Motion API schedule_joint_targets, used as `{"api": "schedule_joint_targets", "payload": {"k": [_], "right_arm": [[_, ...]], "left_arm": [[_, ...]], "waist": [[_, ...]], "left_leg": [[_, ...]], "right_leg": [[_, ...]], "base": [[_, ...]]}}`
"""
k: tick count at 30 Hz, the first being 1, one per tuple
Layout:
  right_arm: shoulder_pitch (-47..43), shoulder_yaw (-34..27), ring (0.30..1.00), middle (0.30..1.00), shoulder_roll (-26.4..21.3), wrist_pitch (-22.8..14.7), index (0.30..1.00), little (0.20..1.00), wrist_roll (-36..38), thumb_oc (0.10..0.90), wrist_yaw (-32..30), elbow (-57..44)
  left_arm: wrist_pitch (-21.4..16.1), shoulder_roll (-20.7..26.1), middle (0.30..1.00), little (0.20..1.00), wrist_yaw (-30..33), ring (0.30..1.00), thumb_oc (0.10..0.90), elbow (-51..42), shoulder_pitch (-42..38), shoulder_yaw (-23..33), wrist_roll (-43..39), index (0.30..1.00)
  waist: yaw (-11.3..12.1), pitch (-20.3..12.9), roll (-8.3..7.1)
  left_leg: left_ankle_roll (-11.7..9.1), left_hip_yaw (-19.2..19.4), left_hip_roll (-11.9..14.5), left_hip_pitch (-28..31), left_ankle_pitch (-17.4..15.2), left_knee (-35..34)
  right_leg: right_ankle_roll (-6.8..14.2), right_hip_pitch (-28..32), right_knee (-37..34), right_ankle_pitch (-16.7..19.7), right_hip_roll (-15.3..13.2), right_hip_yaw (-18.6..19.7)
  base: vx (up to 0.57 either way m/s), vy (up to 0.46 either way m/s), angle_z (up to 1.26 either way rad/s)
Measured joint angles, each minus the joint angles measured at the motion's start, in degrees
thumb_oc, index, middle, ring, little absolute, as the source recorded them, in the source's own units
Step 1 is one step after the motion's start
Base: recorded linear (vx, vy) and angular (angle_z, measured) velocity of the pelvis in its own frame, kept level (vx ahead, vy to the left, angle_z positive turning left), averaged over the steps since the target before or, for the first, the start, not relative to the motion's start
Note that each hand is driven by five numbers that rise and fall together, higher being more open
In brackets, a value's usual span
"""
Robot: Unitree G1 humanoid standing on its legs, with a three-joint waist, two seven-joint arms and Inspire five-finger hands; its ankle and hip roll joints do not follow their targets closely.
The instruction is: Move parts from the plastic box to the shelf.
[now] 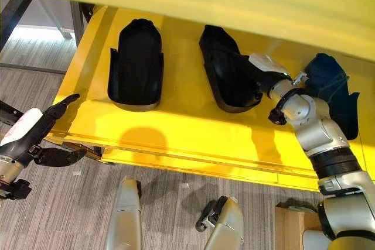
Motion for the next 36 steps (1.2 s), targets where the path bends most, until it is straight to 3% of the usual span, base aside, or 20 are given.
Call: {"api": "schedule_joint_targets", "payload": {"k": [8,21,36], "right_arm": [[5.0,-5.3,1.000,1.000,3.2,2.1,1.000,1.000,1.3,0.900,0.0,-4.7],[7.1,-7.6,1.000,1.000,7.2,3.7,1.000,1.000,3.5,0.900,-0.5,-5.7],[7.5,-10.8,1.000,1.000,15.9,7.7,1.000,1.000,9.4,0.900,-6.6,-5.3]], "left_arm": [[0.1,-0.7,1.000,1.000,-0.2,1.000,0.900,-0.5,0.4,1.2,0.5,1.000],[1.3,-2.5,1.000,1.000,-0.1,1.000,0.900,-0.5,0.2,2.1,1.1,1.000],[2.7,-2.6,1.000,1.000,0.0,1.000,0.900,-0.5,0.3,2.6,1.1,1.000]], "waist": [[-0.5,-0.5,-0.77],[-1.3,-1.1,-1.42],[-1.8,-2.3,-1.41]], "left_leg": [[0.0,-0.2,0.1,-0.5,0.0,0.1],[0.0,-0.2,0.9,-0.7,0.0,0.2],[0.1,-0.2,1.3,-1.5,0.1,0.3]], "right_leg": [[0.1,-0.4,0.0,0.1,0.2,-0.1],[-0.3,-0.8,0.0,0.2,0.9,0.0],[-0.7,-2.0,0.0,0.5,1.5,0.3]], "base": [[0.00,0.000,0.00],[0.00,0.002,-0.01],[0.00,0.000,-0.01]]}}
